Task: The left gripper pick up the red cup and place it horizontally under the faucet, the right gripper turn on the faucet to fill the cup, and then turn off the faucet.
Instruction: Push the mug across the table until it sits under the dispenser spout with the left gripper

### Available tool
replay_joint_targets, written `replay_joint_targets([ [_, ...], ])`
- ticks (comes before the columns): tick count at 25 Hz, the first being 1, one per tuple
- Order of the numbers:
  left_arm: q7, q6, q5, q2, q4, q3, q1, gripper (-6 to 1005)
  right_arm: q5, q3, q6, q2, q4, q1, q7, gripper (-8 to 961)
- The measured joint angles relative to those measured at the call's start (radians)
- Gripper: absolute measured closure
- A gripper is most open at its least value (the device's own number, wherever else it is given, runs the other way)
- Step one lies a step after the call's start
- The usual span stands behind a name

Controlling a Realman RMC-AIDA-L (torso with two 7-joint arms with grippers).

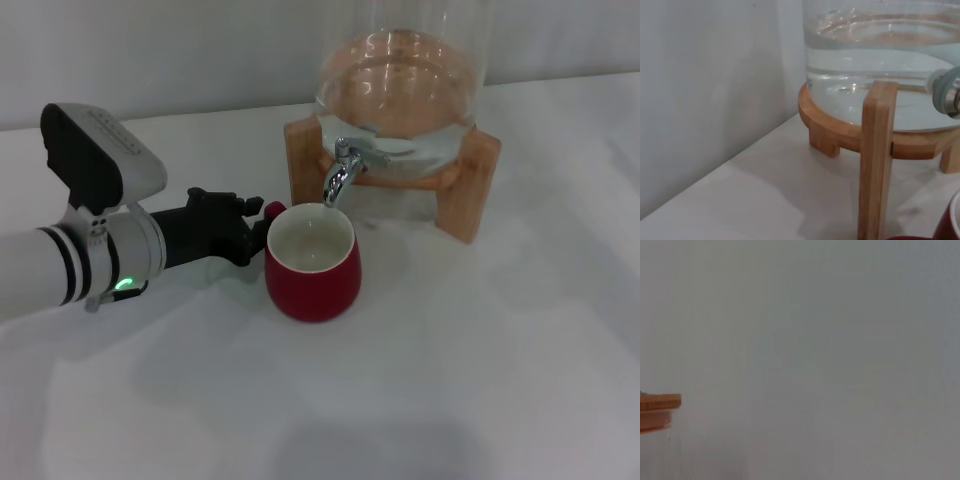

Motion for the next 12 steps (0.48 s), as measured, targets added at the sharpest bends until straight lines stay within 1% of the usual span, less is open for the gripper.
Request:
replay_joint_targets([
  [1,-0.002,-0.003,0.000,0.000,0.005,0.000,0.005,681,0.000,0.002,0.000,0.000,0.000,-0.001,0.000,322],
  [4,-0.016,-0.009,0.000,0.000,0.050,0.006,0.041,681,0.006,0.006,0.002,0.000,0.000,-0.007,0.002,322],
  [6,-0.037,-0.009,0.000,0.000,0.100,0.023,0.078,680,0.010,0.007,0.004,0.000,0.000,-0.010,0.002,322],
  [9,-0.073,-0.001,0.000,0.003,0.194,0.060,0.149,680,0.012,0.007,0.006,0.000,0.000,-0.010,0.001,322],
  [12,-0.085,0.002,0.000,0.004,0.238,0.065,0.187,678,0.013,0.007,0.007,-0.001,0.000,-0.007,0.001,322],
])
